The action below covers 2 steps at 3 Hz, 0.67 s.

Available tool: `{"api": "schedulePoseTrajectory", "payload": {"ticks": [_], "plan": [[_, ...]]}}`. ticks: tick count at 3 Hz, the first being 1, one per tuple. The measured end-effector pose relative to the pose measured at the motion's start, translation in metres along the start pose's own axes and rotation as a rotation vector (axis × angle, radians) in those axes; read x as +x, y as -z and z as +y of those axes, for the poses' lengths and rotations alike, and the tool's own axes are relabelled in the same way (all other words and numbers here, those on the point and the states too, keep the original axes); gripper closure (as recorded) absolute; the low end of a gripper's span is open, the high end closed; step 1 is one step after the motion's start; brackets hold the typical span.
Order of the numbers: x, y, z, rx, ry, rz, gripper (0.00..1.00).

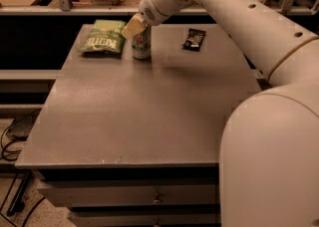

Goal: Move 7up can near green jalapeno chip bag

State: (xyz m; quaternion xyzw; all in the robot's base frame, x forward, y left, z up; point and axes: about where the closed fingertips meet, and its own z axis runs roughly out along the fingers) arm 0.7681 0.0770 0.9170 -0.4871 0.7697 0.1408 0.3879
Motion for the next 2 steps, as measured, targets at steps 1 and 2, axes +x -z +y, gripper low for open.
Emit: {"api": "schedulePoseTrajectory", "payload": {"ticks": [1, 2], "plan": [[0.0005, -0.0026, 0.0016, -0.004, 0.001, 0.002, 0.0], [0.0005, -0.0026, 0.0016, -0.004, 0.001, 0.002, 0.0]]}}
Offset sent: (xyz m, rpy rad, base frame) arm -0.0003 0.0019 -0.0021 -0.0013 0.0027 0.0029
